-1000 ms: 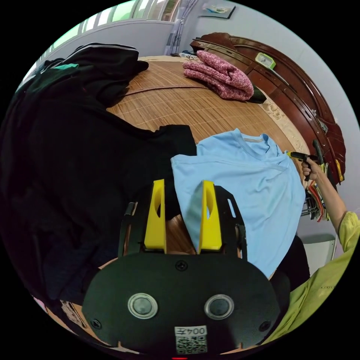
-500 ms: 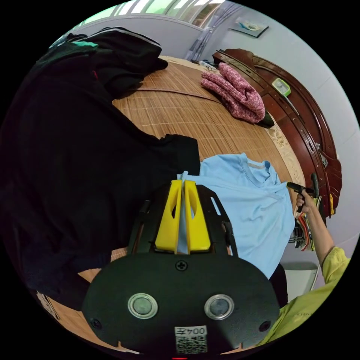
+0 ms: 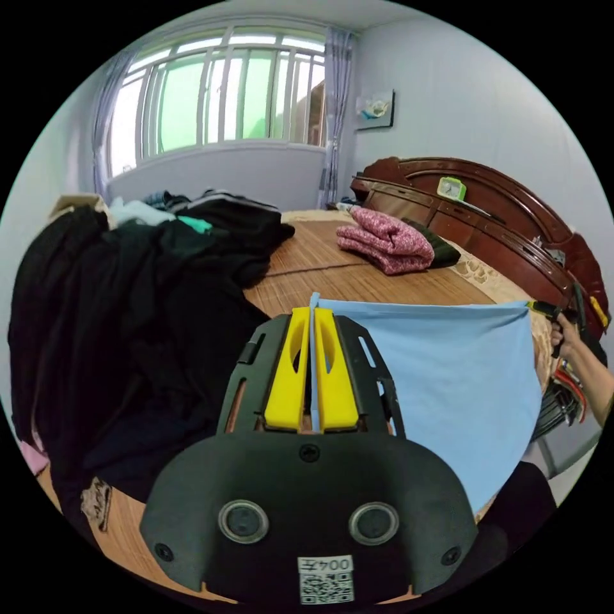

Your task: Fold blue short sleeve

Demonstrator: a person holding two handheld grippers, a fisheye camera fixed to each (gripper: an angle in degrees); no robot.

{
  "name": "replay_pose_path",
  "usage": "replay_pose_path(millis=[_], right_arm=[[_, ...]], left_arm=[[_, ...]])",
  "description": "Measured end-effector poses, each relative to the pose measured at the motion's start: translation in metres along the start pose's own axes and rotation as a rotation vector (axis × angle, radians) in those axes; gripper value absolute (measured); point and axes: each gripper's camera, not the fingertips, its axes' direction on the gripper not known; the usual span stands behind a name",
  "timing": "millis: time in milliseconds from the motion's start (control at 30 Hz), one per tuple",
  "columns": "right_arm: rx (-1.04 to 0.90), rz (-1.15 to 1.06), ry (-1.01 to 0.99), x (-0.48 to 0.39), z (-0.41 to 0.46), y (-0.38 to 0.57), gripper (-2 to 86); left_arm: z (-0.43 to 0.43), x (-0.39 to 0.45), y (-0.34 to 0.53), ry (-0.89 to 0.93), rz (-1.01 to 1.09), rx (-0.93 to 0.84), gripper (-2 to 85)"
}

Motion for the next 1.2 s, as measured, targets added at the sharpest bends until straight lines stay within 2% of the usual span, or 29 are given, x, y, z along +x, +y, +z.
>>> replay_pose_path(millis=[133,267,500,600,667,733,800,933,1000,1067,1200], right_arm=[[0.015,-0.018,0.019,-0.008,0.000,-0.010,-0.8],[-0.031,0.020,0.038,-0.007,0.028,-0.016,-0.7],[-0.227,0.051,0.105,-0.008,0.091,-0.016,0.7],[-0.315,0.129,0.151,-0.002,0.105,-0.015,5.8],[-0.323,0.173,0.201,0.001,0.094,-0.015,13.3],[-0.310,0.200,0.169,0.002,0.077,-0.012,15.4],[-0.323,0.183,0.120,-0.007,0.060,-0.005,14.8],[-0.339,0.128,0.230,-0.031,0.029,0.014,13.9],[-0.373,0.227,0.239,-0.021,0.026,0.012,14.2],[-0.387,0.333,0.124,-0.007,0.020,0.006,15.5],[-0.288,0.393,0.088,-0.015,-0.007,0.003,14.1]], left_arm=[[-0.008,0.012,-0.009,-0.062,0.037,0.040,1.1],[0.013,0.019,-0.010,-0.084,0.043,-0.003,1.2],[0.086,0.024,0.008,-0.096,0.028,-0.223,2.7],[0.097,0.011,0.015,-0.139,-0.026,-0.275,5.2],[0.090,-0.003,0.015,-0.147,-0.087,-0.264,7.8],[0.072,-0.018,0.016,-0.115,-0.122,-0.256,10.6],[0.051,-0.024,0.021,-0.098,-0.103,-0.253,11.2],[-0.005,-0.029,0.065,-0.047,-0.009,-0.301,11.2],[-0.029,-0.035,0.093,-0.020,-0.015,-0.328,10.8],[-0.051,-0.044,0.123,0.015,-0.060,-0.352,10.3],[-0.089,-0.047,0.182,0.132,-0.114,-0.391,8.6]])
